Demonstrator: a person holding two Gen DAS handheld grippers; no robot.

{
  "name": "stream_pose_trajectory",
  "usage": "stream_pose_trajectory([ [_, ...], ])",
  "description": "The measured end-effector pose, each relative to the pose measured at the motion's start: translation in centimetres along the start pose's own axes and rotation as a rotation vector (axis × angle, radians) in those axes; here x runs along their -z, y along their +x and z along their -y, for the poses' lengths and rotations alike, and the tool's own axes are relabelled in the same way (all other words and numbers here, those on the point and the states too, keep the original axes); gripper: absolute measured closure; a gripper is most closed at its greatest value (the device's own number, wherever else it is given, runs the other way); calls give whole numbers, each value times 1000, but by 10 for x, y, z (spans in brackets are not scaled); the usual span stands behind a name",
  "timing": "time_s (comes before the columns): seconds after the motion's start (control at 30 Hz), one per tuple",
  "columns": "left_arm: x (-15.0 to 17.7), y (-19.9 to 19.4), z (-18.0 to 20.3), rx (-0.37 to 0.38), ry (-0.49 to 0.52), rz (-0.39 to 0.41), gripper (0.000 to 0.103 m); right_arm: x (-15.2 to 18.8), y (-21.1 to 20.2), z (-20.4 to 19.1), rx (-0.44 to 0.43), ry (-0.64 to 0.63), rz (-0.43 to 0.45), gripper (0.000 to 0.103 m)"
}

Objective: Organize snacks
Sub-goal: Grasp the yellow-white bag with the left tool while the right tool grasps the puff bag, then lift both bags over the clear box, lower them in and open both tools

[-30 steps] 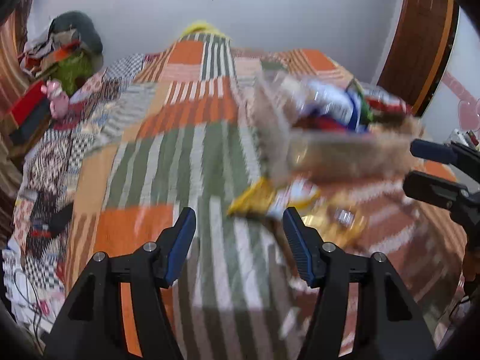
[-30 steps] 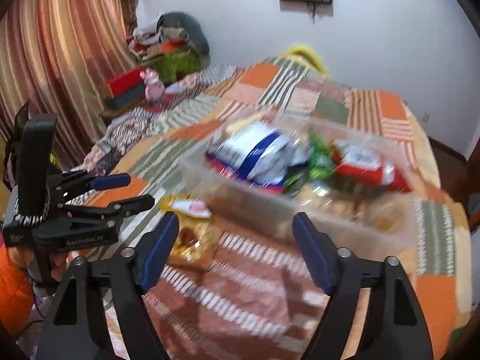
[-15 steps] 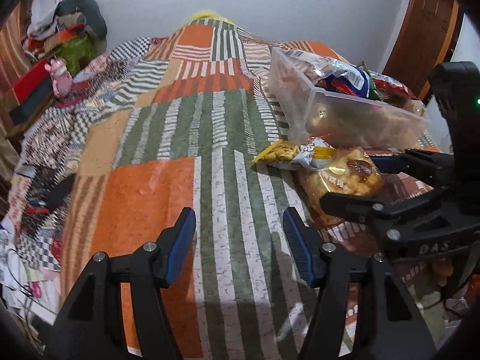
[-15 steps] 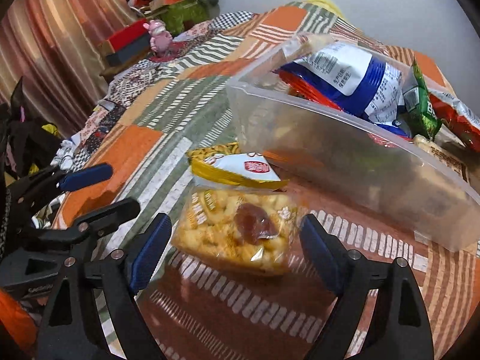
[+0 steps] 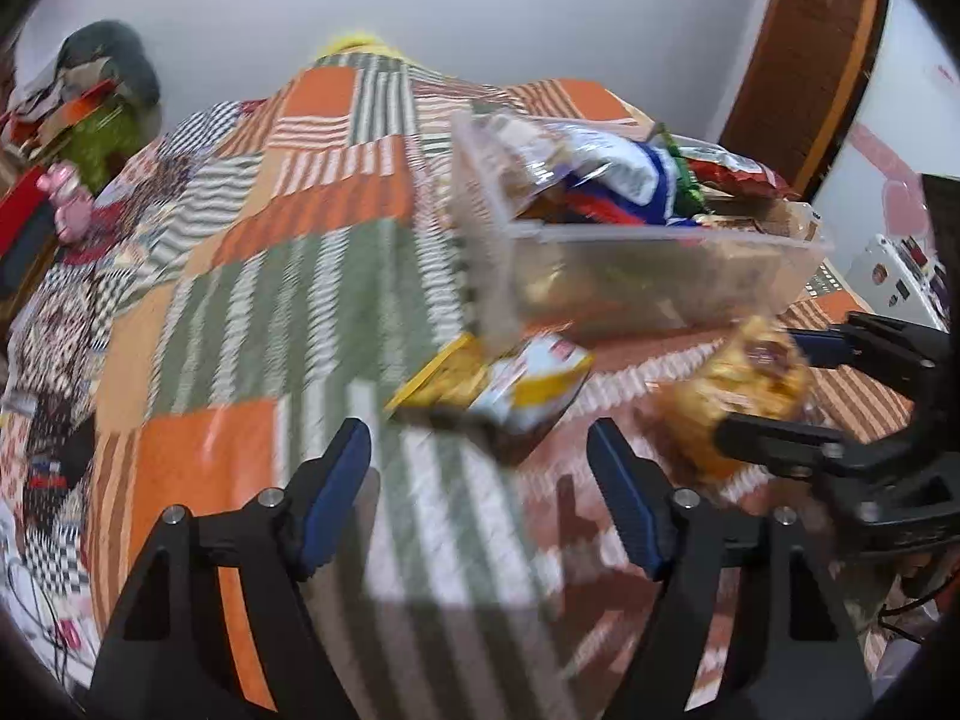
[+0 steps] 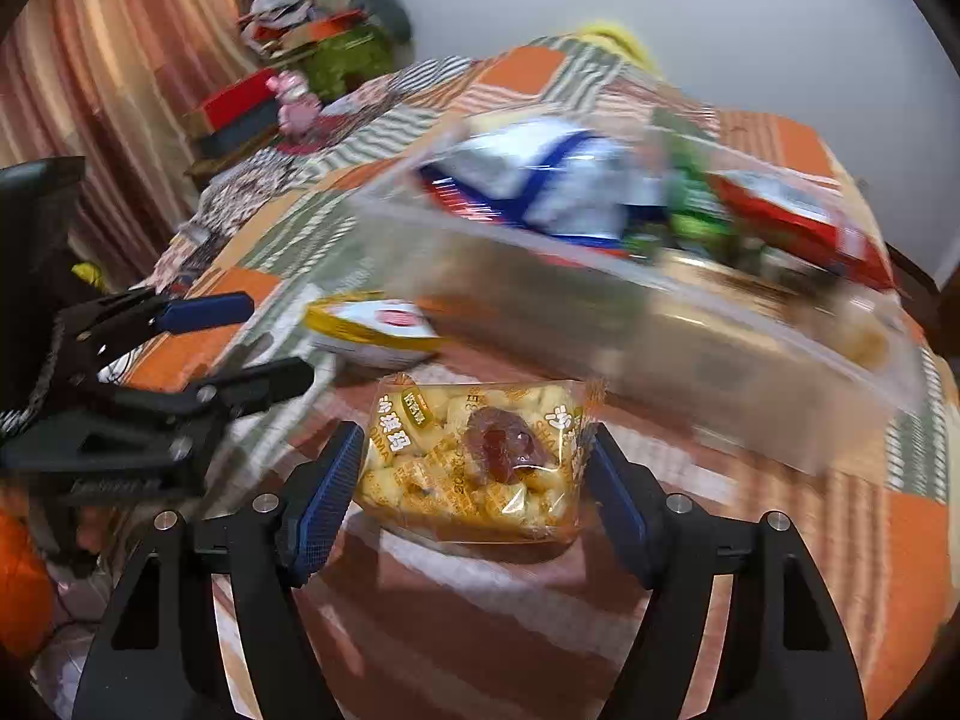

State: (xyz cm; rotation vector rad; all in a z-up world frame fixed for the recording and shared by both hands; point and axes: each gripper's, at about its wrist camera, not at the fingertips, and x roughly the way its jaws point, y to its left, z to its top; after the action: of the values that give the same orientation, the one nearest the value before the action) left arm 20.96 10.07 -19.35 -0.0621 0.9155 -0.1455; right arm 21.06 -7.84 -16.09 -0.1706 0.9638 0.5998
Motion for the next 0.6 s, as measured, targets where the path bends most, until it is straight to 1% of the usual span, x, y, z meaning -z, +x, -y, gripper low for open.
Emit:
stream_pose_trajectory([
  [0.07,-11,10,7,15,19,1,17,4,-11,15,26,24,13,33],
  [0.1,-15,15,8,20,21,-2,16,6,-15,21,34,33,18,33],
  [0.2,-26,33,11,39,31,-33,16,13,-25,38,54,70,30,33],
  [0.3,-28,52,10,14,29,-76,17,18,-32,48,58,95,40,33],
  [0.33,-27,57,9,6,24,-84,19,20,-33,49,57,101,43,33],
  [0.37,-25,61,7,-8,7,-83,24,21,-34,50,55,107,47,33],
  [0.43,-22,62,1,2,-43,-70,33,23,-35,50,51,117,52,33],
  [0.5,-20,57,0,10,-58,-59,44,24,-34,50,46,123,54,33],
  [0.6,-13,49,5,-3,-40,-51,49,26,-35,50,38,130,62,33],
])
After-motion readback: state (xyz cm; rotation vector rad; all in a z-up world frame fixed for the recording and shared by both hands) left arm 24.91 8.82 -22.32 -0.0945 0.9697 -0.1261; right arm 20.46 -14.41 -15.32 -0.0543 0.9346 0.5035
